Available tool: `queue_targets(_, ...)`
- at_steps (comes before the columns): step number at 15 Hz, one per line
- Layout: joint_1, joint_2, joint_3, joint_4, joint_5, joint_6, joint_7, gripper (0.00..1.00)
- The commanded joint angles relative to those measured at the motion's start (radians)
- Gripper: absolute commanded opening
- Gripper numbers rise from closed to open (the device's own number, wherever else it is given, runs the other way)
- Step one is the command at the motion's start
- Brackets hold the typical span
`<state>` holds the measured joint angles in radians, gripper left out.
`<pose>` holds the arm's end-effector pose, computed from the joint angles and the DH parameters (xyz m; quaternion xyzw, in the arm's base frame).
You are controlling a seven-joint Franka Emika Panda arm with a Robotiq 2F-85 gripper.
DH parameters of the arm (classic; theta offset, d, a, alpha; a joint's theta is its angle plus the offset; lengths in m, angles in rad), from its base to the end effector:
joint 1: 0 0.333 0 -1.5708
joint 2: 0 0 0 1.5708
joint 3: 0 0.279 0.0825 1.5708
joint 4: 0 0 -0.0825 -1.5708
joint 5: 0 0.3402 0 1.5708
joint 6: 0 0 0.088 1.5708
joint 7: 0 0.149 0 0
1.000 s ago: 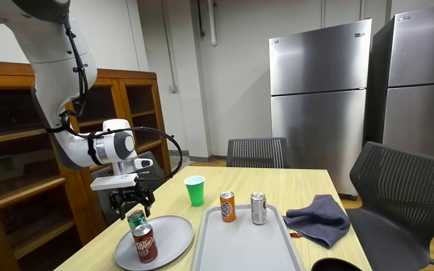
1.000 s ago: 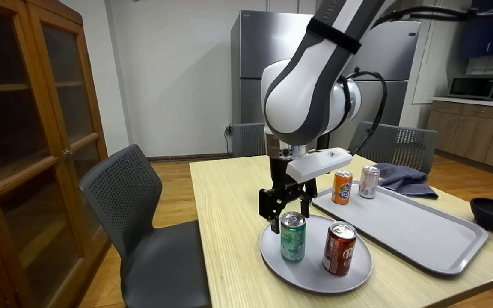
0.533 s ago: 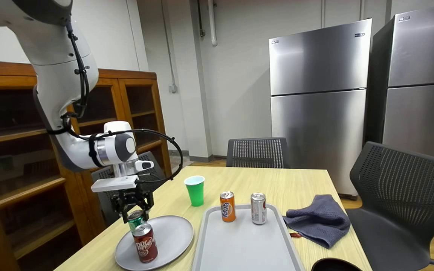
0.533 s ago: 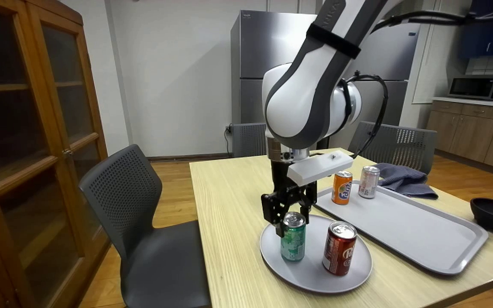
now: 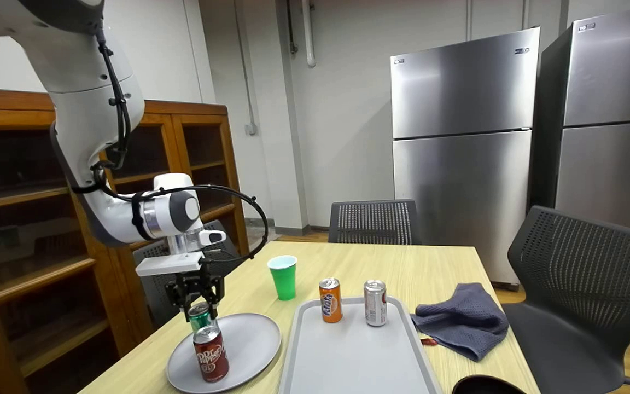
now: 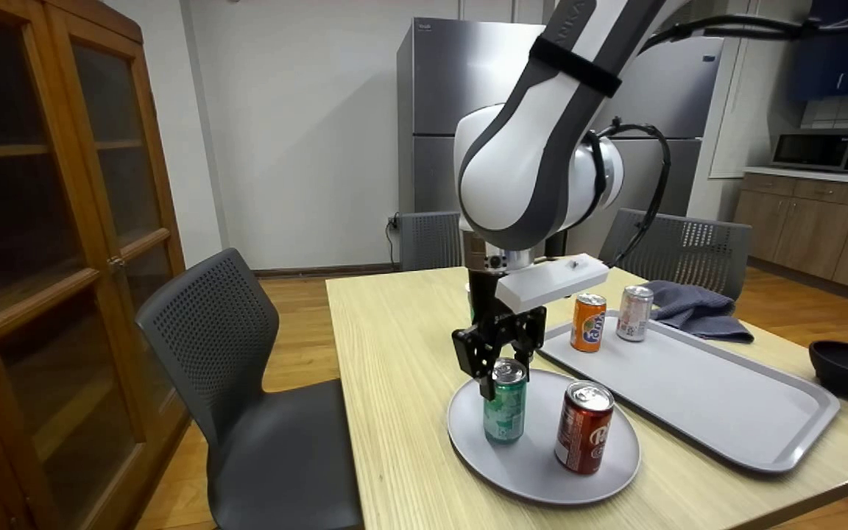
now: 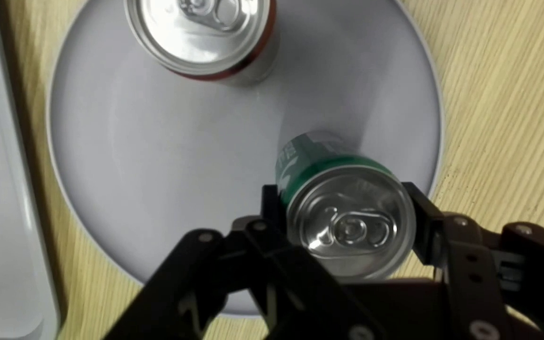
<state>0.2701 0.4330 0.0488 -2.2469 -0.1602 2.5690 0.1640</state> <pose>0.4636 0.1541 0.1263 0.9875 0.1447 -0.0458 0.0414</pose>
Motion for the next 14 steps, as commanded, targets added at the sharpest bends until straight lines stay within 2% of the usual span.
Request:
queue_targets(1,-0.011,-0.063,-0.011,0.003,-0.021,-0.027,0.006,0.38)
queue_targets(7,-0.069,-0.100,-0.046,0.019,-0.017,-0.008,-0.023,0.38)
queue_targets(14,-0.199,-0.103,-0.102,0.025,0.006,0.026,-0.081,0.38)
